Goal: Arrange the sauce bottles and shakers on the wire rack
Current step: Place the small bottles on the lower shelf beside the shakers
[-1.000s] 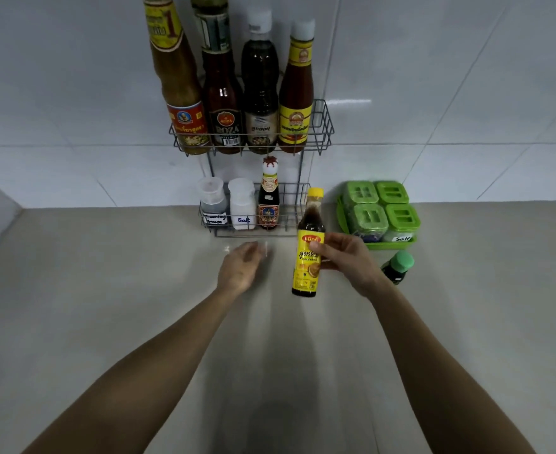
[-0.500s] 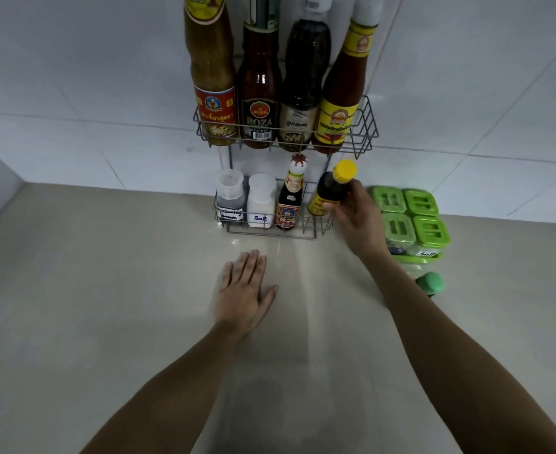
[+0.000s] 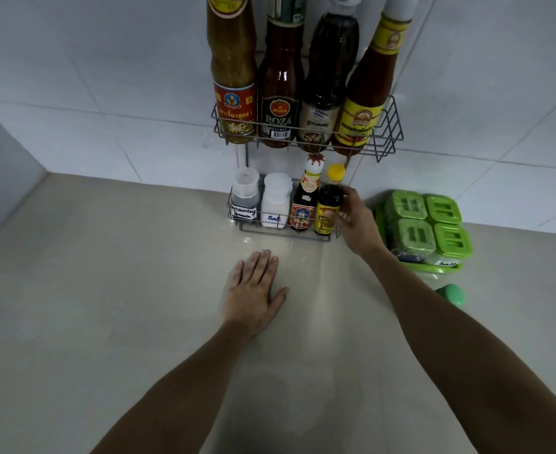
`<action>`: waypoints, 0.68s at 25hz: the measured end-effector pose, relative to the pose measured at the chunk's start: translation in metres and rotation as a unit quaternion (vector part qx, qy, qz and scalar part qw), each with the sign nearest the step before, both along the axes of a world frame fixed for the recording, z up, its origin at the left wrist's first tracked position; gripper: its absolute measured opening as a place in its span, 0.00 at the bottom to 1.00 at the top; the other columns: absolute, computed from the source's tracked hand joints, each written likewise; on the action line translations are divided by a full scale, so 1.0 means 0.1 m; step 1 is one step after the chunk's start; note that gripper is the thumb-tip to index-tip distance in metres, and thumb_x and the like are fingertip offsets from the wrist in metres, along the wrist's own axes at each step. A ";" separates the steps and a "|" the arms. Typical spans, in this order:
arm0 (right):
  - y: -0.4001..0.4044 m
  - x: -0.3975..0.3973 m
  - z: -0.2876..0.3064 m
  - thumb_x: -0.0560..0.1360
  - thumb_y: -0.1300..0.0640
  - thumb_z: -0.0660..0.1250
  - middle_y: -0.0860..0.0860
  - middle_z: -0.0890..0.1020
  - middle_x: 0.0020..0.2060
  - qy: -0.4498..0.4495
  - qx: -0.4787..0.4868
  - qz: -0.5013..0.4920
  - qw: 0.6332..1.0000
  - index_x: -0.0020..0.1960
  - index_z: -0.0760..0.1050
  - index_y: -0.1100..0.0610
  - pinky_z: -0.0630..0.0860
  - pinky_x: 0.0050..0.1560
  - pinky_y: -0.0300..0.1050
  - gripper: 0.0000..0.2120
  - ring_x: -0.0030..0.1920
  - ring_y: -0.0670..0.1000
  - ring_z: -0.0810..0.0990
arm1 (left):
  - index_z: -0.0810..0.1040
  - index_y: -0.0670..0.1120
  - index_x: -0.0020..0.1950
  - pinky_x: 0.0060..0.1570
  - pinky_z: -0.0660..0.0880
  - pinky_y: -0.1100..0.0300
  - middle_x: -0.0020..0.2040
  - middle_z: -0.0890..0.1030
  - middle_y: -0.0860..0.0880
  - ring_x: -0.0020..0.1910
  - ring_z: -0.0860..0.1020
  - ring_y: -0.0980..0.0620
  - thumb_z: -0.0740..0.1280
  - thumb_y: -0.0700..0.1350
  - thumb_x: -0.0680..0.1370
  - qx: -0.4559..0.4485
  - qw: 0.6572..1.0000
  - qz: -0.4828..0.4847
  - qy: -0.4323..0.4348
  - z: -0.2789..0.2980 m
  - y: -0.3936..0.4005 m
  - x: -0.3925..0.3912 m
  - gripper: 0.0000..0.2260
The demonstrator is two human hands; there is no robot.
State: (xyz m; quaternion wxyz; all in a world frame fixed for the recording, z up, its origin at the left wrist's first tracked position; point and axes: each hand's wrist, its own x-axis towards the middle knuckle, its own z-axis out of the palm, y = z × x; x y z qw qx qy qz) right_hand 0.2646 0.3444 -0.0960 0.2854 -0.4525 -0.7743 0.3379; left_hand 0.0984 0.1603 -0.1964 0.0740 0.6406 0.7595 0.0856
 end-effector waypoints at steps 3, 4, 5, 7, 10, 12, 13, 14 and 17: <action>0.02 0.00 -0.06 0.77 0.59 0.67 0.56 0.80 0.63 0.000 -0.017 -0.004 1.000 0.72 0.63 0.56 0.76 0.62 0.50 0.26 0.64 0.53 0.78 | 0.49 0.51 0.79 0.75 0.43 0.50 0.80 0.50 0.51 0.79 0.45 0.52 0.46 0.64 0.79 0.009 1.000 0.001 0.001 -0.01 0.00 -0.01 0.32; 0.03 0.00 -0.07 0.77 0.59 0.67 0.56 0.80 0.64 -0.005 -0.021 -0.005 1.000 0.72 0.63 0.56 0.75 0.62 0.51 0.26 0.64 0.53 0.77 | 0.49 0.50 0.79 0.75 0.43 0.50 0.80 0.49 0.51 0.79 0.44 0.52 0.46 0.64 0.79 0.009 1.000 -0.001 0.000 -0.01 0.00 -0.01 0.32; 0.04 0.00 -0.07 0.77 0.59 0.67 0.56 0.80 0.64 -0.012 -0.025 -0.006 1.000 0.72 0.63 0.57 0.75 0.63 0.52 0.25 0.64 0.54 0.77 | 0.49 0.50 0.79 0.76 0.43 0.50 0.80 0.49 0.51 0.79 0.44 0.52 0.46 0.64 0.79 0.009 1.000 -0.002 -0.002 -0.01 0.01 -0.01 0.32; 0.03 0.01 -0.07 0.78 0.58 0.67 0.57 0.79 0.64 -0.029 -0.030 -0.012 0.999 0.71 0.64 0.58 0.74 0.64 0.53 0.24 0.65 0.56 0.77 | 0.49 0.50 0.79 0.76 0.43 0.50 0.80 0.49 0.51 0.79 0.44 0.52 0.46 0.64 0.79 0.007 1.000 -0.001 -0.001 -0.02 0.00 -0.01 0.32; -0.07 0.06 -0.10 0.77 0.58 0.67 0.57 0.76 0.67 -0.040 -0.037 -0.029 0.998 0.72 0.64 0.58 0.70 0.66 0.51 0.25 0.68 0.57 0.74 | 0.48 0.50 0.80 0.77 0.43 0.50 0.80 0.48 0.50 0.79 0.44 0.51 0.45 0.64 0.79 -0.003 1.000 -0.005 0.008 -0.01 0.00 0.00 0.32; -0.22 0.10 -0.12 0.77 0.56 0.67 0.56 0.74 0.69 -0.017 -0.024 -0.055 0.998 0.74 0.63 0.57 0.69 0.69 0.50 0.28 0.70 0.54 0.71 | 0.48 0.49 0.80 0.77 0.41 0.50 0.81 0.48 0.49 0.79 0.43 0.50 0.45 0.63 0.79 -0.017 1.000 -0.008 0.009 0.00 0.01 -0.01 0.32; -0.34 0.16 -0.12 0.77 0.56 0.67 0.55 0.73 0.70 -0.005 -0.018 -0.071 0.997 0.75 0.63 0.56 0.67 0.70 0.48 0.28 0.71 0.52 0.70 | 0.47 0.49 0.80 0.76 0.41 0.51 0.81 0.47 0.49 0.79 0.43 0.50 0.45 0.63 0.79 -0.028 1.000 -0.010 0.001 0.03 0.02 -0.02 0.32; -0.49 0.23 -0.14 0.77 0.55 0.67 0.53 0.72 0.71 0.007 -0.022 -0.088 0.996 0.75 0.63 0.56 0.66 0.69 0.45 0.28 0.70 0.50 0.69 | 0.48 0.48 0.80 0.76 0.41 0.51 0.81 0.47 0.48 0.79 0.43 0.49 0.46 0.63 0.79 -0.039 0.999 -0.013 -0.011 0.06 0.04 -0.01 0.32; -1.07 0.61 -0.31 0.76 0.57 0.69 0.51 0.79 0.63 0.049 -0.022 -0.128 0.990 0.66 0.75 0.56 0.71 0.65 0.42 0.19 0.64 0.48 0.76 | 0.54 0.47 0.78 0.76 0.41 0.53 0.80 0.53 0.47 0.79 0.47 0.48 0.51 0.62 0.78 -0.020 0.997 -0.059 -0.035 0.27 0.15 0.15 0.32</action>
